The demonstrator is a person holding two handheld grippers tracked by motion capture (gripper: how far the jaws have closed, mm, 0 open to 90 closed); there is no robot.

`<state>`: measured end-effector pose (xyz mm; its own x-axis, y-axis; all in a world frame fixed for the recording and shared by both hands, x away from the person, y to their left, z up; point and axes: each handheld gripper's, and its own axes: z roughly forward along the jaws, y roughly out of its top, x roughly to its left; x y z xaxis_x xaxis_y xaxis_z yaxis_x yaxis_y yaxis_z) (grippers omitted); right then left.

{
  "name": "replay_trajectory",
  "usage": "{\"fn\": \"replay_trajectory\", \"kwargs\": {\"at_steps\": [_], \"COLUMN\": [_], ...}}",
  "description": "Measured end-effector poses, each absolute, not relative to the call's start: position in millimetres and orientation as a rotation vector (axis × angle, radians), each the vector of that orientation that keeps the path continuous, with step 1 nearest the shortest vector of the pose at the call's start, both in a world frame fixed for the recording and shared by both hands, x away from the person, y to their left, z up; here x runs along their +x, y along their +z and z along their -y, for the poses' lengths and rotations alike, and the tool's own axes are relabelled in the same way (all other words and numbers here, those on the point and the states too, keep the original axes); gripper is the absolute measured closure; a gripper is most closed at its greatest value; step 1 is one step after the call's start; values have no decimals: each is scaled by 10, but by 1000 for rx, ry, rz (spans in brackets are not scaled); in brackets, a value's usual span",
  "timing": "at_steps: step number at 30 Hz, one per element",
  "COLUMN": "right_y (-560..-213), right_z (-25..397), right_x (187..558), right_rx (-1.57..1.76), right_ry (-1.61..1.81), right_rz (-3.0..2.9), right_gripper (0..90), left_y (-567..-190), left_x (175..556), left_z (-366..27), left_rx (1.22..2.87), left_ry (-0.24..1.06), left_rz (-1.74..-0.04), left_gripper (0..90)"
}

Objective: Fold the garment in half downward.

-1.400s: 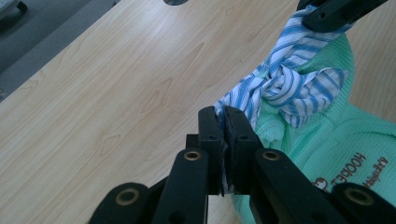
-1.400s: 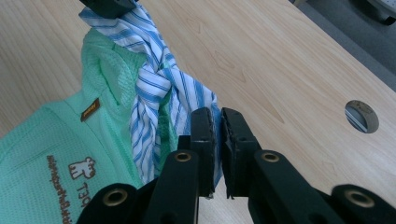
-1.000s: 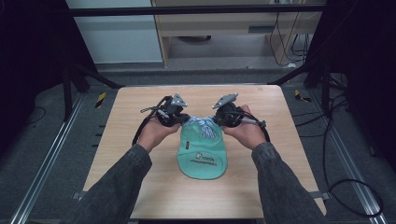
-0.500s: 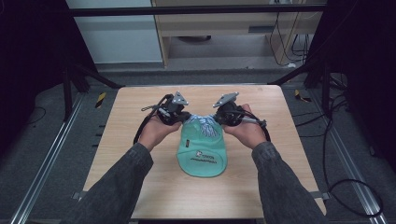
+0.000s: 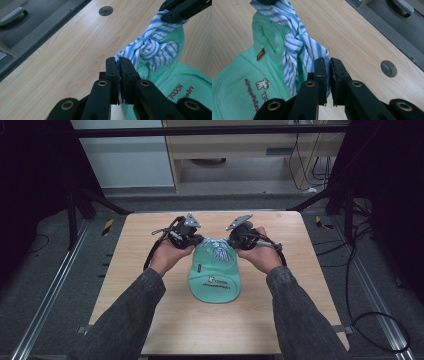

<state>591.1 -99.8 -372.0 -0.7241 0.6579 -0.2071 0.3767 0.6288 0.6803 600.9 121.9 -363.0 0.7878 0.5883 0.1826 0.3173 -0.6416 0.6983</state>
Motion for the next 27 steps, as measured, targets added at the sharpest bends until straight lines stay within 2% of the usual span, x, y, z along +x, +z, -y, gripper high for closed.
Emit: {"fn": "replay_trajectory", "kwargs": {"at_steps": [27], "right_y": [-3888], "right_z": [1006], "right_x": [5719], "right_rx": [778], "right_ry": [849], "right_rz": [-2416], "right_gripper": [839], "left_y": [-3805], "left_x": [5776], "left_z": [-1187], "left_rx": [2328], "left_ry": [562], "left_rz": [-609], "left_gripper": [859]}}
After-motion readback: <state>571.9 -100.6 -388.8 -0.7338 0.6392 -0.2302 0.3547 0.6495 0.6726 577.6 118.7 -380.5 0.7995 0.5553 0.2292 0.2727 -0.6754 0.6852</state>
